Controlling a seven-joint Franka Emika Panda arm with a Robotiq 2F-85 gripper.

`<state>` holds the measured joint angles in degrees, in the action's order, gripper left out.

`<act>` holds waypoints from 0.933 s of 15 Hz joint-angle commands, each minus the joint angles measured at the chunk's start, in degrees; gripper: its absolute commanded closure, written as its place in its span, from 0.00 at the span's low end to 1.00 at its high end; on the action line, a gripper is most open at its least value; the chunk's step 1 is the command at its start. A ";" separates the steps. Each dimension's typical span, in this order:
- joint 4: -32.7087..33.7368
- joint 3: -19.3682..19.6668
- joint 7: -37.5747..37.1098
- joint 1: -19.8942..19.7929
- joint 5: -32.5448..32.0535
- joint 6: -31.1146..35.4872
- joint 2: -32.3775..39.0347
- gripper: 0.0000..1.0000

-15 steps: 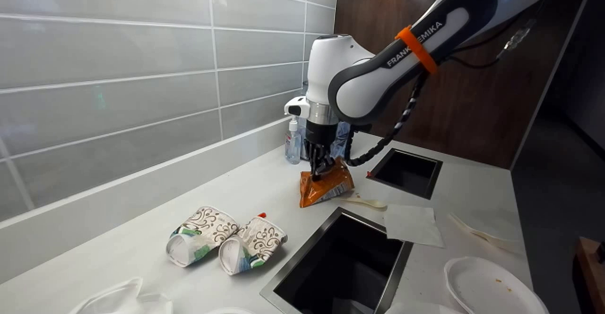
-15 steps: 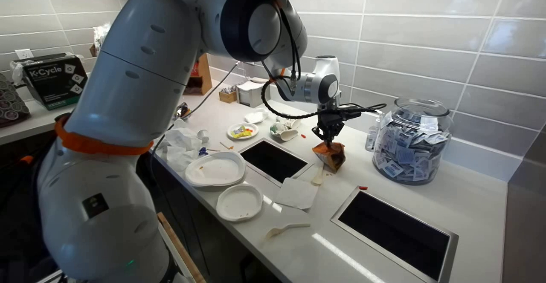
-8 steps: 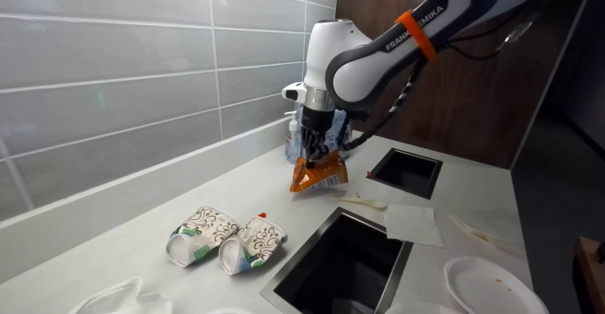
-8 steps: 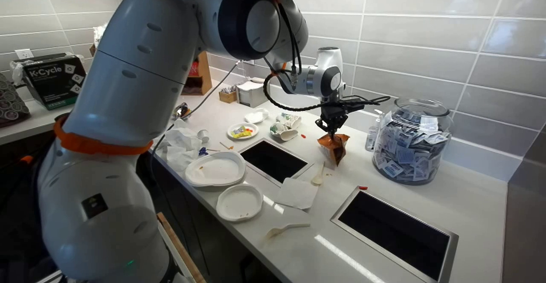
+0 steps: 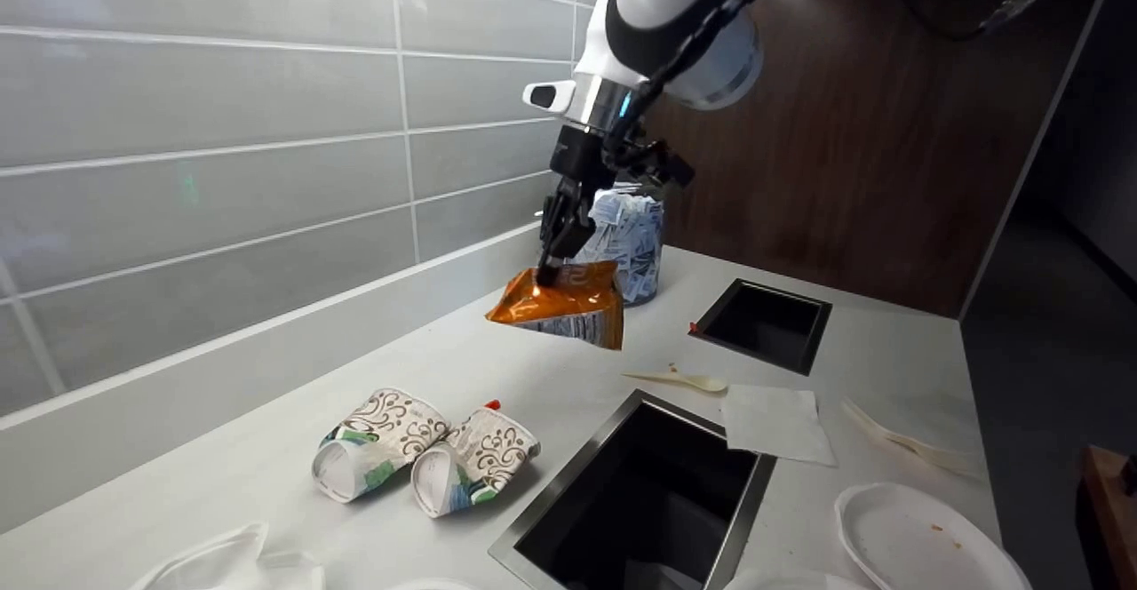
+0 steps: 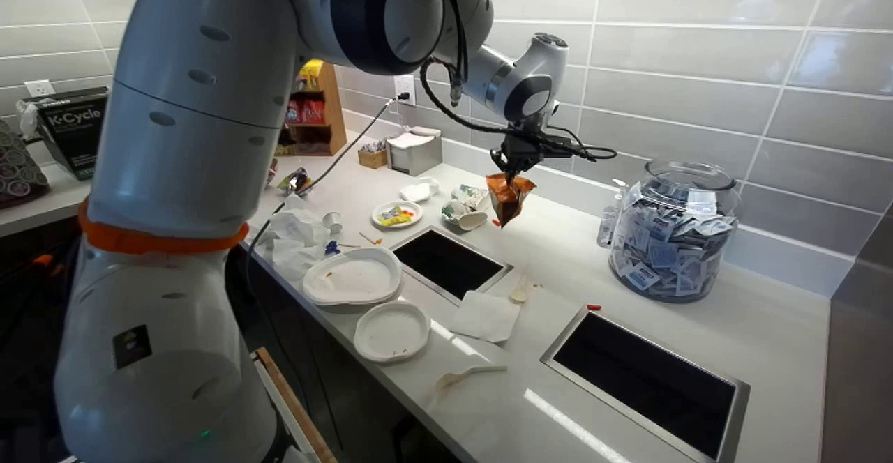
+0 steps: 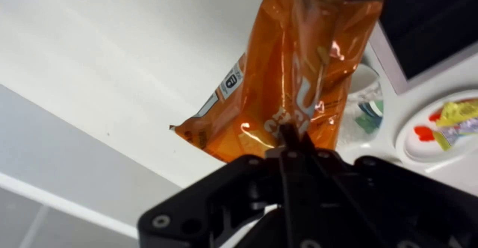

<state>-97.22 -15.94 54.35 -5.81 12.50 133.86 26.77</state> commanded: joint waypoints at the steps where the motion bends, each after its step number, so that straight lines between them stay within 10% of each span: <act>1: -6.15 -4.90 10.41 -4.45 15.26 -1.09 -6.69 1.00; 11: -16.53 -11.59 50.60 -16.86 48.96 -19.70 -14.16 1.00; 12: -16.87 -3.15 54.92 -10.37 51.63 -24.51 -15.25 1.00; 14: -17.98 1.15 60.72 -8.67 52.77 -30.85 -15.49 1.00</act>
<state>-111.71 -22.02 106.30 -18.51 61.51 110.18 13.97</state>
